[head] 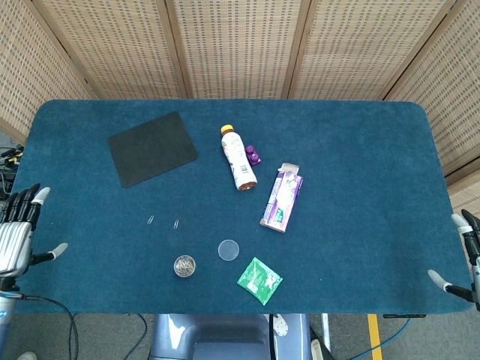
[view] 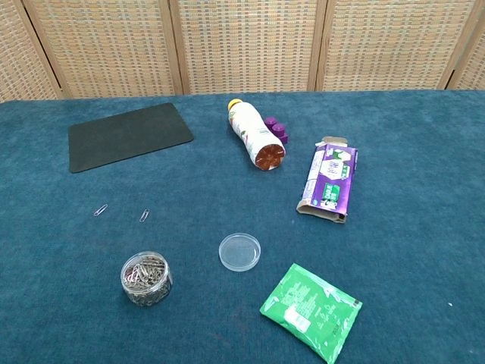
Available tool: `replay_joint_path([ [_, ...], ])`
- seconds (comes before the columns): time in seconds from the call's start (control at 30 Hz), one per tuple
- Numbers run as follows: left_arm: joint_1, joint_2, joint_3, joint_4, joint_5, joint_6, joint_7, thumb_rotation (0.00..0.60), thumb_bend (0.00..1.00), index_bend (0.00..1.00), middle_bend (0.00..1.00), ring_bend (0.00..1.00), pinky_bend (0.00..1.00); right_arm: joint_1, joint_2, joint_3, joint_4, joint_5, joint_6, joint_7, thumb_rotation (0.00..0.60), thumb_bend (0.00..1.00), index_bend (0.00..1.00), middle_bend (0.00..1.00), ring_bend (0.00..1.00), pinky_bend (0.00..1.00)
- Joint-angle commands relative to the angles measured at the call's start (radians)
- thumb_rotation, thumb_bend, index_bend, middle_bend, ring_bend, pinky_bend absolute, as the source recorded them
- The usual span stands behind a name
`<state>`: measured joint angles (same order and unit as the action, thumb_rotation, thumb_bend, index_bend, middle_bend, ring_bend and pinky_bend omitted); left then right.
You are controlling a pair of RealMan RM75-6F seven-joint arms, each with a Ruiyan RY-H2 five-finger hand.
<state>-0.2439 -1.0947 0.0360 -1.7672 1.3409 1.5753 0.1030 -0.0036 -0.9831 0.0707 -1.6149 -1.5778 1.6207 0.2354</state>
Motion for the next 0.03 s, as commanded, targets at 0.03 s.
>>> replay_joint_path([
  [0.03,0.062,0.036,0.01,-0.002,0.021,0.03,-0.069,0.6,0.07,0.0,0.0,0.0,0.0,-0.002,0.0,-0.001,-0.002,-0.003,0.006,-0.001,0.6,0.0,0.01,0.0,0.0,0.0],
])
